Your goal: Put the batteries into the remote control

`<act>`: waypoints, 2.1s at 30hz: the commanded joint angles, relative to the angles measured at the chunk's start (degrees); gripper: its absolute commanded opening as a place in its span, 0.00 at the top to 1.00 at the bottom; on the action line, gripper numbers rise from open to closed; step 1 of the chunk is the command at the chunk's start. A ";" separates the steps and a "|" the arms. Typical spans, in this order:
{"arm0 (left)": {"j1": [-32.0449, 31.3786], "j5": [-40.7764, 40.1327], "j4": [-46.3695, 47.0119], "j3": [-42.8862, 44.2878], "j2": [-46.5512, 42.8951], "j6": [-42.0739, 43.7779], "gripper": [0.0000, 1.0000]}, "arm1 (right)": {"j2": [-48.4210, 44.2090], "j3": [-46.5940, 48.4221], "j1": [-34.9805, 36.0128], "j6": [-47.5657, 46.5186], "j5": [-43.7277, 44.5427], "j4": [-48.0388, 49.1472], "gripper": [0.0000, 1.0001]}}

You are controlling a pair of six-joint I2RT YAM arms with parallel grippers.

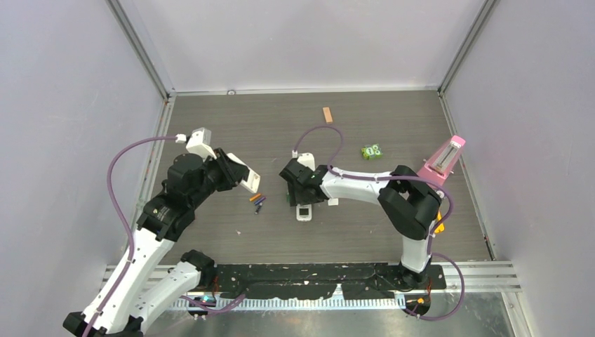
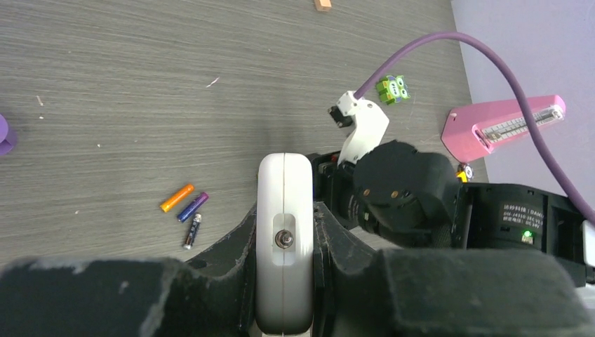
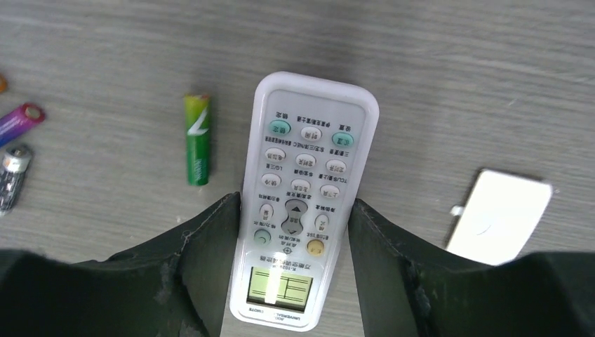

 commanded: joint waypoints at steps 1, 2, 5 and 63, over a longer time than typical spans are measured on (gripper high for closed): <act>0.51 -0.58 1.38 -0.25 -0.01 0.72 1.00 | -3.39 -2.06 -3.80 -2.48 0.60 2.88 0.39; 0.59 -0.50 1.38 -0.22 -0.02 0.71 1.00 | -3.30 -2.29 -4.78 -3.25 0.37 4.22 0.39; 0.68 -0.33 1.38 -0.31 0.09 0.67 1.00 | -2.42 -2.16 -5.93 -4.81 -0.57 6.41 0.39; 1.30 51.09 9.07 9.01 -0.35 12.65 0.97 | -33.37 -10.37 1.04 -14.81 -61.38 46.23 0.50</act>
